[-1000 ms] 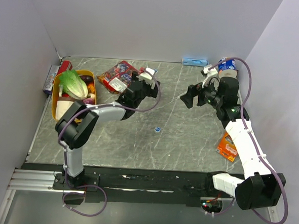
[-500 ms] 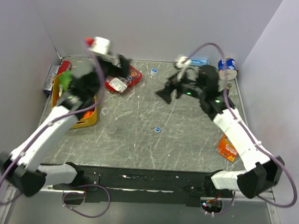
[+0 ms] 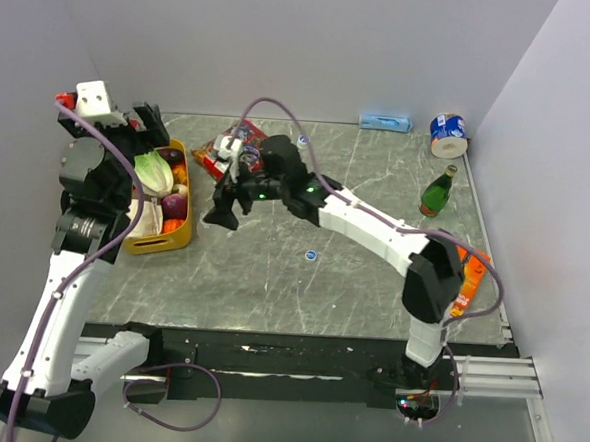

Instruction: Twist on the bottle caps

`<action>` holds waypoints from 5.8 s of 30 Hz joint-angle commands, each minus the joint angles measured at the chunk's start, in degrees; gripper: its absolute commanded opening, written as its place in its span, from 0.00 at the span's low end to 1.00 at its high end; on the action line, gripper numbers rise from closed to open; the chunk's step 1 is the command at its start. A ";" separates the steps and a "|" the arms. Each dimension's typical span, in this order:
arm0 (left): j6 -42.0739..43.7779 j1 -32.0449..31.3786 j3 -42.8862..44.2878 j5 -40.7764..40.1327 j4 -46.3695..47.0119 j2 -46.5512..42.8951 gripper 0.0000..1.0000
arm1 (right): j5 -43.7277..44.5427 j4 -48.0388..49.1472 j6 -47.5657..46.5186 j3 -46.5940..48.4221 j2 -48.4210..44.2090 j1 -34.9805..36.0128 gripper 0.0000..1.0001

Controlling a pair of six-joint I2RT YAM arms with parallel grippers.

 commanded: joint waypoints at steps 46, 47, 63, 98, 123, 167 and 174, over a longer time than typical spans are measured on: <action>7.35 2.64 -19.53 76.94 8.85 3.04 0.96 | -18.58 -13.24 3.54 5.35 -12.57 -16.82 0.00; 7.69 1.31 -20.14 75.63 9.74 3.30 0.96 | -19.37 -12.97 3.90 5.34 -12.66 -16.73 0.00; 14.55 -11.62 -16.28 69.28 11.77 14.82 0.97 | -23.59 -7.96 10.31 9.57 -12.22 -15.24 0.00; 4.63 -11.71 -27.70 44.77 9.66 1.46 0.01 | -0.49 -51.48 -79.47 -15.04 -16.36 -19.64 0.65; 3.30 -10.74 -27.88 43.27 9.66 3.39 0.01 | 8.31 -46.10 -91.02 -15.22 4.21 -13.75 0.63; 24.02 -14.68 -35.00 59.07 15.99 12.17 0.01 | -4.51 -59.80 -68.26 -2.06 -16.87 -19.81 0.25; 37.21 -18.74 -33.59 63.83 15.19 15.17 0.01 | -9.80 -68.94 -65.87 17.63 -14.87 -16.48 0.24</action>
